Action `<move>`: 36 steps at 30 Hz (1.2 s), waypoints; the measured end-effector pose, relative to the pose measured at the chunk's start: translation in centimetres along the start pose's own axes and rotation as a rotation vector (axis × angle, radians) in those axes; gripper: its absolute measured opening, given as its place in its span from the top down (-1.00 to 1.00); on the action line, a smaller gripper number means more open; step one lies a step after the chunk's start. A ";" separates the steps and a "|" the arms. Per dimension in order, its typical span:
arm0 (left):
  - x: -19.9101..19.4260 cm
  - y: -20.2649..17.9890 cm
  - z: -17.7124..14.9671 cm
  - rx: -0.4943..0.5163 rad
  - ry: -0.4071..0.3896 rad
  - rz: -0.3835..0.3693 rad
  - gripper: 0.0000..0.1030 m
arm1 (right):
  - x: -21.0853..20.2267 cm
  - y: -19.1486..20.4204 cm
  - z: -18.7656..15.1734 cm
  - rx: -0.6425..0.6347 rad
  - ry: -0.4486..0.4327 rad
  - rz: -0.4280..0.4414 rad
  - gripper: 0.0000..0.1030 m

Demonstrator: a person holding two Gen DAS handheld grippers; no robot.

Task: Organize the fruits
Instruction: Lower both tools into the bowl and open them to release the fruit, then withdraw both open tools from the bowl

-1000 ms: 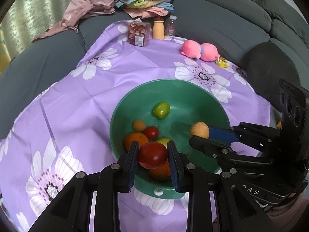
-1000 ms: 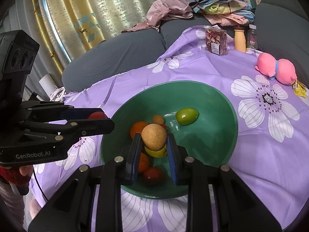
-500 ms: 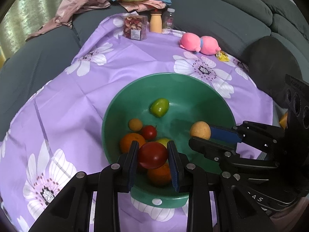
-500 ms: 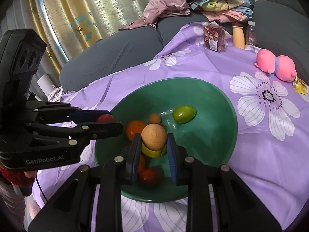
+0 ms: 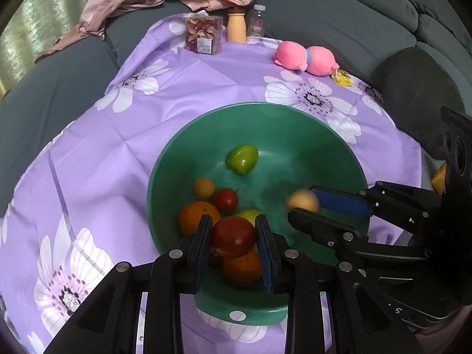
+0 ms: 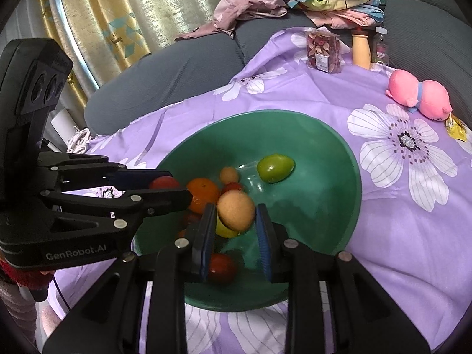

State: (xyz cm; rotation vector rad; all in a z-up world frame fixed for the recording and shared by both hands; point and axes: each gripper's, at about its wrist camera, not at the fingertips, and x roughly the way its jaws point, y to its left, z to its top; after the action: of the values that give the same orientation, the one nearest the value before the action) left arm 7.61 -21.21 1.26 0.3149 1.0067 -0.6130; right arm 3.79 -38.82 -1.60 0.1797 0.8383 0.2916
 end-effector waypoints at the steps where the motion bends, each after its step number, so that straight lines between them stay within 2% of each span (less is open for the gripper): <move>1: 0.0 0.0 0.0 -0.001 -0.001 0.000 0.42 | -0.1 0.0 0.0 -0.001 0.000 -0.002 0.45; 8: -1.3 0.2 -0.1 -0.016 -0.027 0.016 0.42 | -1.0 0.3 0.2 -0.017 -0.011 -0.030 0.41; 10: -1.9 0.6 -0.2 -0.037 -0.035 0.026 0.40 | -1.4 0.5 0.3 -0.027 -0.016 -0.043 0.25; 11: -2.2 0.8 -0.3 -0.046 -0.039 0.032 0.34 | -1.8 0.7 0.3 -0.035 -0.021 -0.048 0.20; 13: -2.7 1.0 -0.4 -0.058 -0.047 0.051 -0.18 | -2.3 1.0 0.3 -0.044 -0.030 -0.054 0.09; 15: -3.2 1.2 -0.5 -0.071 -0.057 0.073 -0.29 | -2.7 1.1 0.4 -0.050 -0.033 -0.061 -0.04; 16: -3.4 1.4 -0.5 -0.080 -0.055 0.083 -0.30 | -3.0 1.3 0.4 -0.055 -0.036 -0.069 -0.13; 18: -3.8 1.5 -0.7 -0.087 -0.059 0.097 -0.31 | -3.2 1.4 0.5 -0.062 -0.038 -0.075 -0.17; 21: -4.3 1.6 -0.8 -0.099 -0.061 0.114 -0.43 | -3.7 1.8 0.5 -0.078 -0.037 -0.095 -0.30; 32: -4.6 1.2 -0.7 -0.113 -0.047 0.069 -0.45 | -4.7 2.1 0.6 -0.092 -0.040 -0.104 -0.33; 36: -4.2 1.0 -0.6 -0.104 -0.025 0.091 -0.45 | -4.9 1.8 0.5 -0.086 -0.042 -0.105 -0.33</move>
State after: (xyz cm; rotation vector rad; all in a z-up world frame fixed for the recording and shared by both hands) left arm 6.17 -18.74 4.51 0.2596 0.9905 -0.4796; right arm 0.78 -38.73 2.69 0.0607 0.7890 0.2243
